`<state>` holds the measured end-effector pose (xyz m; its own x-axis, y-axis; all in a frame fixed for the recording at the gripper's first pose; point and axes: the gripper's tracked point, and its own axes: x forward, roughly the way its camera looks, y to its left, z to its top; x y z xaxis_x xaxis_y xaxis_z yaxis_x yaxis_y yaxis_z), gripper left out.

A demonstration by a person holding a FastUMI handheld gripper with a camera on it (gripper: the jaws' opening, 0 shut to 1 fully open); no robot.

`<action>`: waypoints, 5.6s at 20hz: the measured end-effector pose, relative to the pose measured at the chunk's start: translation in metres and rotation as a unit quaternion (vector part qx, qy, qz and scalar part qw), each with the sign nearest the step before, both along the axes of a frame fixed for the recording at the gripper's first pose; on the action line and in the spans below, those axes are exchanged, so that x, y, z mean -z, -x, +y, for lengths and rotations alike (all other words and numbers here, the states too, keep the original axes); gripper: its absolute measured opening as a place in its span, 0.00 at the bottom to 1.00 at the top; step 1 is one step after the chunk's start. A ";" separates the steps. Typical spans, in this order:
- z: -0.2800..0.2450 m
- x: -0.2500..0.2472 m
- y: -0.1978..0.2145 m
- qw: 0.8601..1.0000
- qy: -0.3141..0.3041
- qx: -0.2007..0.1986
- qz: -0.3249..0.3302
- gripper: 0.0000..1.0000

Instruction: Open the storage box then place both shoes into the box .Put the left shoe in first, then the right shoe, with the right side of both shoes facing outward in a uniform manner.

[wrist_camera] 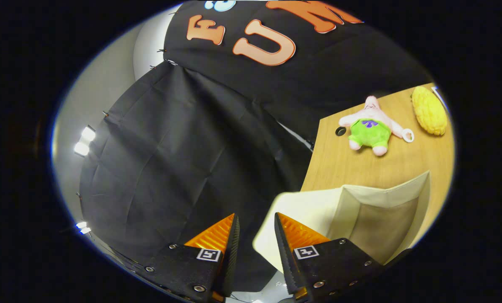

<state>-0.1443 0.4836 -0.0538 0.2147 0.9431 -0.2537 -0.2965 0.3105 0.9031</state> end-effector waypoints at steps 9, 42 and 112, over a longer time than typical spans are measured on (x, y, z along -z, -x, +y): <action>-0.144 0.077 -0.042 0.979 0.170 0.084 -0.076 0.75; -0.372 0.345 0.064 0.904 0.421 0.076 0.007 0.33; -0.354 0.200 -0.008 0.923 0.335 0.187 -0.022 0.91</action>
